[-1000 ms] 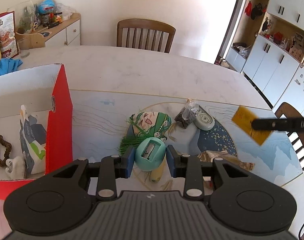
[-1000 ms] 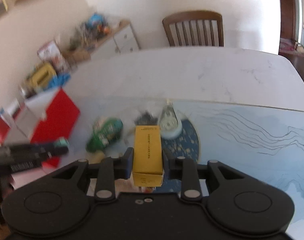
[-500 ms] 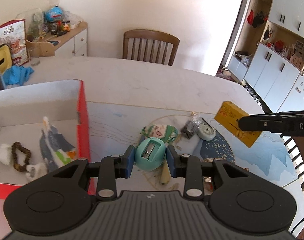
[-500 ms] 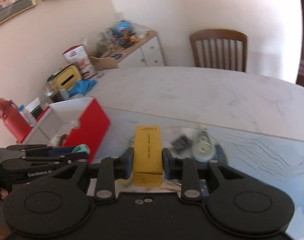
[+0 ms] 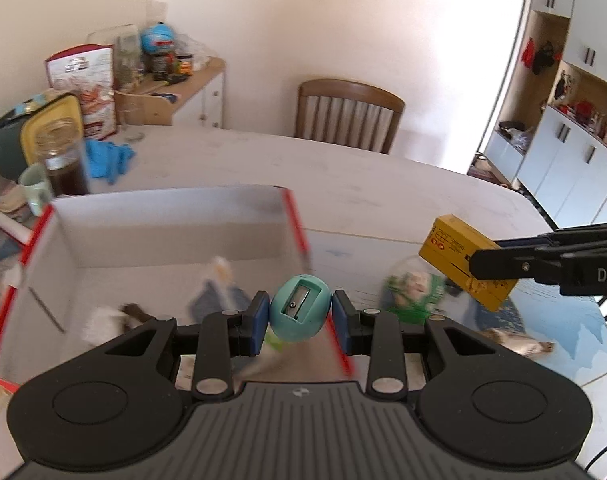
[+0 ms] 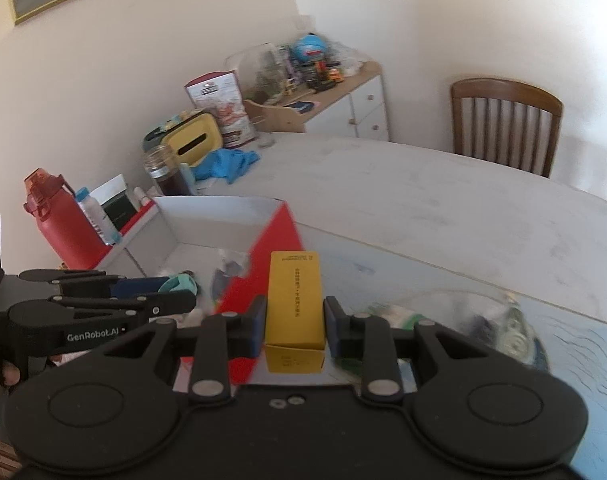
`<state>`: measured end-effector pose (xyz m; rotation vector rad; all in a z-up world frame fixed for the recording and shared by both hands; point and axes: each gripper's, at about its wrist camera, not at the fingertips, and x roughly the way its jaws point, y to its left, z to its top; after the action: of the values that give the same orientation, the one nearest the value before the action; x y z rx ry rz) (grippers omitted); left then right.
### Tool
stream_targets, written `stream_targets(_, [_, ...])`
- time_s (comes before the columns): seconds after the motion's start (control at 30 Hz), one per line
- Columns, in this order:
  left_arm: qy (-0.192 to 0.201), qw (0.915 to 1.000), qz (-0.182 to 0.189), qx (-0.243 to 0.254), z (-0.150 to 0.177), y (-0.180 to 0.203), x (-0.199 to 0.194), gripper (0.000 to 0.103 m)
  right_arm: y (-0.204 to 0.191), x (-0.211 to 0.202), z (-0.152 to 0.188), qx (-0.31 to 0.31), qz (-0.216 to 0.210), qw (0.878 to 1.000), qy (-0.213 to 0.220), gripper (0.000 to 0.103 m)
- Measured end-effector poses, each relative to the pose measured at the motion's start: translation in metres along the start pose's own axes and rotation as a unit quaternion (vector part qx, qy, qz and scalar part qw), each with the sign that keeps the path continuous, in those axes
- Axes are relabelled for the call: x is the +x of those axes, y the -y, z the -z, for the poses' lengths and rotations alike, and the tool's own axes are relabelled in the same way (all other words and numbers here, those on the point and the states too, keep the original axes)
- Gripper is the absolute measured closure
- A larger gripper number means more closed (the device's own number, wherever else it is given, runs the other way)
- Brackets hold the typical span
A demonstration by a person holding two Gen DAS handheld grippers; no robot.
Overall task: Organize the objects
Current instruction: 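Lower the sharpener and yellow box into the cardboard box and open both grippers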
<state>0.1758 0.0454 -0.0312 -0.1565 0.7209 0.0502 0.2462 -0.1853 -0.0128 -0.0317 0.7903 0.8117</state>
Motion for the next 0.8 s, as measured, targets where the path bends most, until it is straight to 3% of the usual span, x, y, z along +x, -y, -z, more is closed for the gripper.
stream_targets(0.23, [0.002, 0.9996, -0.028, -0.008, -0.017, -0.063, 0.002, 0.07, -0.041, 0.042, -0.016, -0.02, -0.002, 1.0, -0.014, 0.075])
stream_targets(0.47, [-0.02, 0.9986, -0.045, -0.02, -0.03, -0.122, 0.025, 0.07, -0.075, 0.092, -0.021, -0.03, -0.002, 0.999, -0.042, 0.075])
stream_targets(0.8, [-0.062, 0.9969, -0.046, -0.012, -0.033, -0.157, 0.071, 0.07, -0.121, 0.153, -0.019, -0.069, 0.003, 0.994, -0.083, 0.075])
